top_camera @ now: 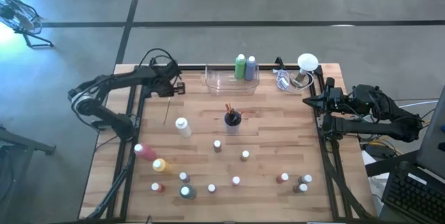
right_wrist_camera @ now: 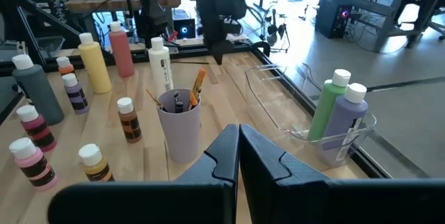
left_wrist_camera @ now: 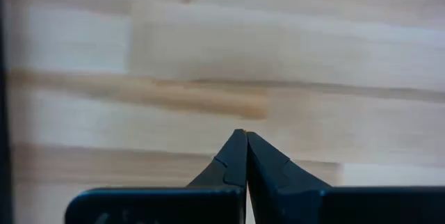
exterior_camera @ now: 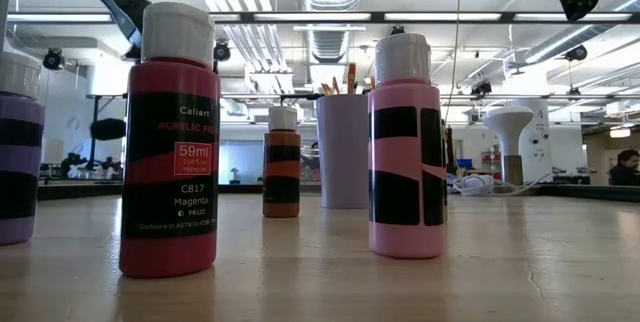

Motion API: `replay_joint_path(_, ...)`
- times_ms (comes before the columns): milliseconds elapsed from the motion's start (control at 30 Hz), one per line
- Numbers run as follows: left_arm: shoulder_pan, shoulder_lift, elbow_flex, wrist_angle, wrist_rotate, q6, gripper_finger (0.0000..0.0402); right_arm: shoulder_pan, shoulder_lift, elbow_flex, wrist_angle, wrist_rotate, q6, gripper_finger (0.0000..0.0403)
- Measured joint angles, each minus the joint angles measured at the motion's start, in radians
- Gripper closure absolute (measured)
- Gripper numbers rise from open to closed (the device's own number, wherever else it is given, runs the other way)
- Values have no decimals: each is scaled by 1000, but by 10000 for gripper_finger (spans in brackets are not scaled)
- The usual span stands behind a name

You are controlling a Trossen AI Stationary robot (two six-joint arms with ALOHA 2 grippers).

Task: Pick & Place Paint Supplies
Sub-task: Put the gold paint brush into the purple cup

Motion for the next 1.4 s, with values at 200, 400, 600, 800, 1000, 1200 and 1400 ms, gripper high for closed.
replay_joint_path(200,-15,-1,96,-4,45,61,401,0,0,0,0,0,-1,394)
replay_joint_path(400,-51,-1,195,-1,75,127,401,0,0,0,0,0,-1,394)
replay_joint_path(600,-99,-2,273,72,132,181,401,0,0,0,0,0,0,394)
replay_joint_path(800,-157,-2,339,185,201,223,401,0,0,0,0,0,-1,394)
replay_joint_path(1000,-231,-3,398,306,254,267,401,0,0,0,0,0,-1,394)
replay_joint_path(1200,-323,-3,452,460,276,319,401,0,0,0,0,0,0,394)
replay_joint_path(1400,-418,-3,506,591,294,377,401,0,0,0,0,0,-1,394)
